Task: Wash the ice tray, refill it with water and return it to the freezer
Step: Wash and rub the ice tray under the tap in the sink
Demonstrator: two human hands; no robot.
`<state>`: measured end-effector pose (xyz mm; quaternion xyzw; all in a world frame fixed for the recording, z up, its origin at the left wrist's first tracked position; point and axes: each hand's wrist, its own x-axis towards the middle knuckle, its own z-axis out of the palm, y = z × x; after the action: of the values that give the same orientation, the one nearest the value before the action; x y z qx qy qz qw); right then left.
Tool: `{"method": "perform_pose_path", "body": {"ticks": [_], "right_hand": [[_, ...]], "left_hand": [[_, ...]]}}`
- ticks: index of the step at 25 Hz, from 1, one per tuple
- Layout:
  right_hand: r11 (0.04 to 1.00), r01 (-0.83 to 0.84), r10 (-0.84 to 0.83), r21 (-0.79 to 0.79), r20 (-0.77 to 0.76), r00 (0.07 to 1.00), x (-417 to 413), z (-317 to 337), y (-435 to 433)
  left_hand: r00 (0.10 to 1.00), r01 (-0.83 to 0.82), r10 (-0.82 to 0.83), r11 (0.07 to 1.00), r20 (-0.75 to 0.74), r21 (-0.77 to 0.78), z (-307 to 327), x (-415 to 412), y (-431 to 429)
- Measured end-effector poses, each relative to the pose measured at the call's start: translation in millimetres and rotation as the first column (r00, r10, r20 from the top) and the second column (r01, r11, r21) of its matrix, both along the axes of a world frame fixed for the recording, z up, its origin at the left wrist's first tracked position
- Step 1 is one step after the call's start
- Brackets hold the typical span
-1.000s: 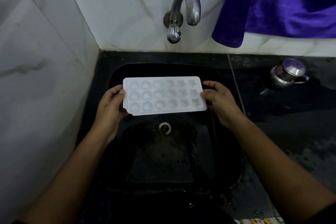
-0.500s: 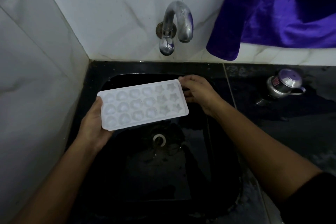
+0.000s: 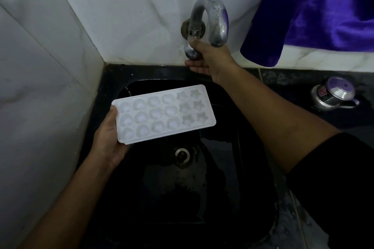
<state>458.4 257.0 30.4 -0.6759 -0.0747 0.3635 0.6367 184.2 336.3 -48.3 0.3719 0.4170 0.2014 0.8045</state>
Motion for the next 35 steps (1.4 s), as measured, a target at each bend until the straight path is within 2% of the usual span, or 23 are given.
{"method": "perform_pose_path", "body": {"ticks": [7,11,13,16,19,22,35], "right_hand": [[0.995,-0.009,0.018,-0.098,0.091,0.996,0.2,4.9,1.4],[0.990,-0.057,0.065,-0.127,0.061,0.996,-6.8,3.1,-21.2],[0.975,-0.055,0.070,-0.217,0.060,0.996,-18.0,-8.5,-43.9],[0.954,-0.111,0.105,-0.278,-0.036,0.994,-38.1,-36.9,-78.2],[0.971,-0.126,0.108,-0.202,-0.097,0.989,-58.7,-50.1,-103.3],[0.986,-0.079,0.069,-0.147,-0.072,0.995,-68.4,-52.6,-118.1],[0.991,0.067,-0.067,-0.113,0.007,0.998,-59.4,-47.0,-158.3]], "left_hand": [[1.000,0.023,-0.023,1.000,0.014,-0.008,-3.5,-4.1,-2.9],[1.000,0.020,-0.020,1.000,0.011,-0.023,-2.3,-7.5,-7.1],[1.000,0.020,-0.019,1.000,0.013,-0.023,-2.9,-10.6,-9.9],[1.000,0.012,-0.011,0.999,0.021,-0.035,-4.5,-14.0,-11.1],[0.999,0.026,-0.026,0.999,0.020,-0.029,-4.8,-14.6,-11.3],[0.999,0.039,-0.038,0.999,0.029,-0.028,0.3,-11.3,-15.6],[0.996,0.071,-0.068,0.995,0.050,-0.068,5.9,20.9,-40.9]]}}
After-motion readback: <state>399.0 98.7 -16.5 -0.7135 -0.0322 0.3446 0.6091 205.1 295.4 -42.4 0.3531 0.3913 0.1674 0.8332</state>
